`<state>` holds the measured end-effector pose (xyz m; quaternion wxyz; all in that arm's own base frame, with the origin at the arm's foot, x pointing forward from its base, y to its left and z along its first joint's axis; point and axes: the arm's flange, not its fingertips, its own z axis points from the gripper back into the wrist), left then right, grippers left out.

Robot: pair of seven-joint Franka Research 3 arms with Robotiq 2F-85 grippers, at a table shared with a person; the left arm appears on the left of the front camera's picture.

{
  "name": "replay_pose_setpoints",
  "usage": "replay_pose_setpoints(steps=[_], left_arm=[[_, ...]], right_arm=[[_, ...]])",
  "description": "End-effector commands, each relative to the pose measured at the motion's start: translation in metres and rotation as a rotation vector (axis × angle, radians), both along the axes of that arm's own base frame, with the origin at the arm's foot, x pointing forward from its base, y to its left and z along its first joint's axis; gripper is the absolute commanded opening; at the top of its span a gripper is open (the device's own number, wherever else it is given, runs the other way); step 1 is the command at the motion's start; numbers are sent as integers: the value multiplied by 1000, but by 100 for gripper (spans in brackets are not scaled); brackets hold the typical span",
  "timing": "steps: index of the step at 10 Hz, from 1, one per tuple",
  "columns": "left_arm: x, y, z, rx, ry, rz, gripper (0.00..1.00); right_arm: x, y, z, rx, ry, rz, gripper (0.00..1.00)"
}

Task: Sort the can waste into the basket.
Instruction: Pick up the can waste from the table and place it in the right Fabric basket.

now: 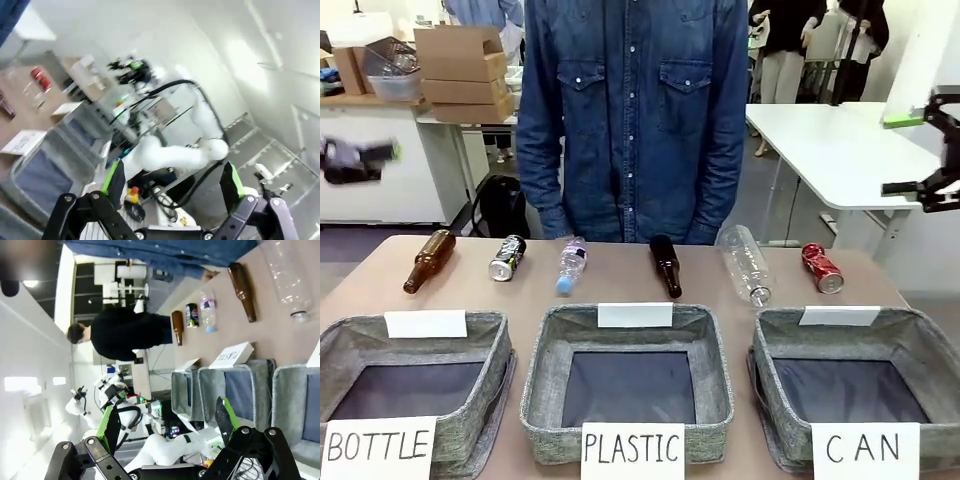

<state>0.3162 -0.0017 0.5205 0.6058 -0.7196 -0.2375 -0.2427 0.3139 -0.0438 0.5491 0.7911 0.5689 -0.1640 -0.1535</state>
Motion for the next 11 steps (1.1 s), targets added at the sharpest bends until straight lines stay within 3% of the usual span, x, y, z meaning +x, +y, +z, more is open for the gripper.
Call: replay_pose_setpoints(steps=[1,6,7,8,9,10,11], left_arm=[[-2,9,11,-93,-37,-18,100],[-2,9,11,-93,-37,-18,100],[-2,9,11,-93,-37,-18,100],[-2,9,11,-93,-37,-18,100],[-2,9,11,-93,-37,-18,100],[-2,9,11,-93,-37,-18,100],[-2,9,11,-93,-37,-18,100]], right_arm=[[-4,-1,0,90,-2,76,100],[-4,-1,0,90,-2,76,100],[-9,-1,-1,83,26,74,100],[-5,6,-10,-485,43,-110,100],[-7,5,-16,-838,18,-126,100],[-6,-7,-15,-920,97,-222,100],[-8,-17,-19,-963,165,-234,100]])
